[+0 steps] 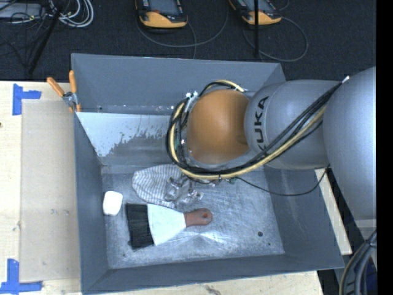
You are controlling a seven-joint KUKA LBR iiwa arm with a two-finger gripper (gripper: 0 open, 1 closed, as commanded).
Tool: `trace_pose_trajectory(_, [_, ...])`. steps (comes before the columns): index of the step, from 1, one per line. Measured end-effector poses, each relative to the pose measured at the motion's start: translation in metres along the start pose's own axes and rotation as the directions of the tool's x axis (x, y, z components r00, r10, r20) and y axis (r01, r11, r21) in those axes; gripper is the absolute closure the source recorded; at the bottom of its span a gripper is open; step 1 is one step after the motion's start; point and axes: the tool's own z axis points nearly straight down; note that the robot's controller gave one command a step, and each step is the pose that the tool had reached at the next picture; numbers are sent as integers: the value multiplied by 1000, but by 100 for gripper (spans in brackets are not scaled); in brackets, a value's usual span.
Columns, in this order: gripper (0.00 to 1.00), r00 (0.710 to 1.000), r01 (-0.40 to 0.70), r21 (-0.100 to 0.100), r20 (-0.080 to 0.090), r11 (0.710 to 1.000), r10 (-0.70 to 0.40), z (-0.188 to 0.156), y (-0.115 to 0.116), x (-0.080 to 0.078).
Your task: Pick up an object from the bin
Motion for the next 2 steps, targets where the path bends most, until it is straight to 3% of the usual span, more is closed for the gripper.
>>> trace_pose_trajectory(2, [100,1000,-4,-3,2,1000,4,0,-2,1])
